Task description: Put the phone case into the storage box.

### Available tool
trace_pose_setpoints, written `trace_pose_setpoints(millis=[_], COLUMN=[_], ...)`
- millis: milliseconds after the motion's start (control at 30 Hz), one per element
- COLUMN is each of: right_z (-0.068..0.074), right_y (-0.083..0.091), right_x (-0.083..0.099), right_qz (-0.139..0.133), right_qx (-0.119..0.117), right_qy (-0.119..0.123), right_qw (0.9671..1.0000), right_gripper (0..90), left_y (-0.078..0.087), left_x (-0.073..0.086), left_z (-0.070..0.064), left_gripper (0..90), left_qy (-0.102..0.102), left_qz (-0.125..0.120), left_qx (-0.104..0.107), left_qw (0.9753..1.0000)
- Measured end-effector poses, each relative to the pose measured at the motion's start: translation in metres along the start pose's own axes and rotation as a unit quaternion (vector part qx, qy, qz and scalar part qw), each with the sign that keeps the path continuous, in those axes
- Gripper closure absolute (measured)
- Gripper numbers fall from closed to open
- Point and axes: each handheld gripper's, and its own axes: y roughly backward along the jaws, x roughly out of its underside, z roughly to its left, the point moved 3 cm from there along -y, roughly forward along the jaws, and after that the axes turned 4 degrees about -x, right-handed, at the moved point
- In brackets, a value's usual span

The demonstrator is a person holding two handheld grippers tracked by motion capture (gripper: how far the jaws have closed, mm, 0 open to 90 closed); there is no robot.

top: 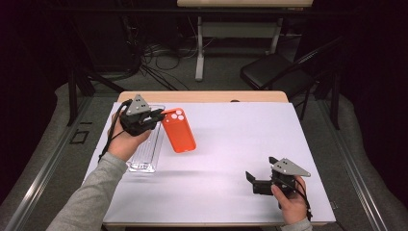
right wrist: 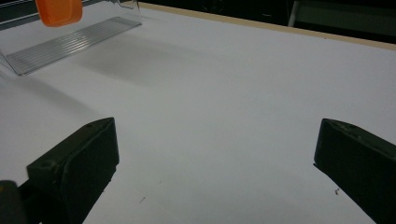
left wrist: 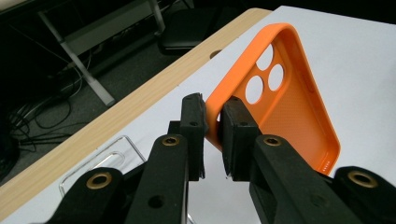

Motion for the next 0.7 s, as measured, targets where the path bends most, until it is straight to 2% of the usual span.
trace_pose_setpoints(millis=[233,333,433,700], right_z=[-0.001,-0.001,-0.001,-0.001], right_y=[0.0,0.0,0.0,-0.002], right_x=[-0.001,-0.001,0.0,0.002], right_qz=[-0.005,-0.007,-0.002,0.002], right_qx=[0.0,0.0,0.0,-0.002], right_qy=[-0.008,-0.005,-0.005,-0.003], right_qw=[1.0,1.0,1.0,1.0], right_gripper=[0.0,0.0,0.0,0.0], left_y=[-0.008,-0.012,-0.014,-0.015], left_x=[-0.008,-0.01,-0.012,-0.013], left_z=[0.012,0.016,0.021,0.037], left_gripper=[80.7,80.7,80.7,80.6], left_qy=[-0.009,-0.008,-0.016,-0.006], left_qz=[0.009,0.014,0.015,0.009], left_qx=[-0.012,-0.015,-0.021,-0.03], left_qw=[0.9998,0.9998,0.9996,0.9995])
